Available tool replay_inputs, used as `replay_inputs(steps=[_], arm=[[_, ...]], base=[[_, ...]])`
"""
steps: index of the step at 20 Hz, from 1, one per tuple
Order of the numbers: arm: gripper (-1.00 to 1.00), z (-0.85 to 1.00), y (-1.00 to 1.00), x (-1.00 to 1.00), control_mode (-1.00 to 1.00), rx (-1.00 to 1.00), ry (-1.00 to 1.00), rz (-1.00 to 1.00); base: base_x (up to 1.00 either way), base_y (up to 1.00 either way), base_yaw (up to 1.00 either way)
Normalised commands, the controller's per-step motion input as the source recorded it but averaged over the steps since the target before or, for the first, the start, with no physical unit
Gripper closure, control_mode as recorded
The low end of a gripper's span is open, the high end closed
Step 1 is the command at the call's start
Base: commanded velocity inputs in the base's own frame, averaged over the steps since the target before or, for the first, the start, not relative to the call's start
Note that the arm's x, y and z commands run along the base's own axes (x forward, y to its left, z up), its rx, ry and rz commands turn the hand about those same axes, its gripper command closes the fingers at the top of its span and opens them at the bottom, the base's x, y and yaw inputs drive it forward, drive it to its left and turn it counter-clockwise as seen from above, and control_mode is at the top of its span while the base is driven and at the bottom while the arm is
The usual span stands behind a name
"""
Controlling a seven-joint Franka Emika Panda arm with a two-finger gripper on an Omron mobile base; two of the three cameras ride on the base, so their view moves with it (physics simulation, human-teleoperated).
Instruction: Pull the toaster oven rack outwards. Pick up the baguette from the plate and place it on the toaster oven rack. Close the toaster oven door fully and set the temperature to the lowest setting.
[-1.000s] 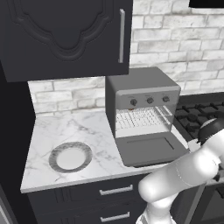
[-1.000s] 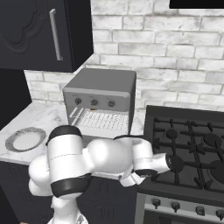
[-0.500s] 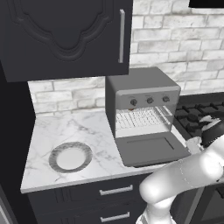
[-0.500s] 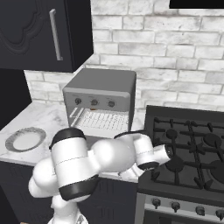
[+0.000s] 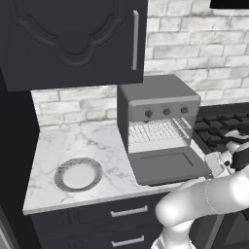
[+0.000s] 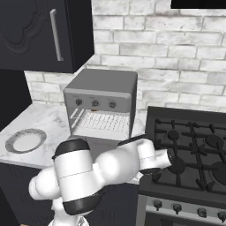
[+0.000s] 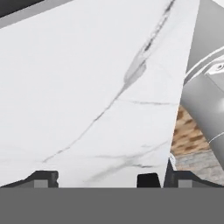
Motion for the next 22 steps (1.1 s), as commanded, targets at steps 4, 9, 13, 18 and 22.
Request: replay_inputs(steps=[4, 9, 13, 18, 22], arm=[[-1.0, 0.06, 0.62, -0.03, -1.0, 0.0, -0.23, -0.08], [-1.0, 0.4, 0.69, 0.0, -1.0, 0.0, -0.15, -0.1], [-1.0, 0.71, 0.68, 0.0, -1.0, 0.0, -0.11, -0.14], [-1.0, 0.7, 0.78, 0.0, -1.0, 0.0, -0.13, -0.18], [-1.0, 0.74, 0.89, 0.08, -1.0, 0.0, -0.18, -0.18]], base=[[0.0, 0.0, 0.0], [0.0, 0.0, 0.0], [0.0, 0.0, 0.0], [0.0, 0.0, 0.0], [0.0, 0.0, 0.0]])
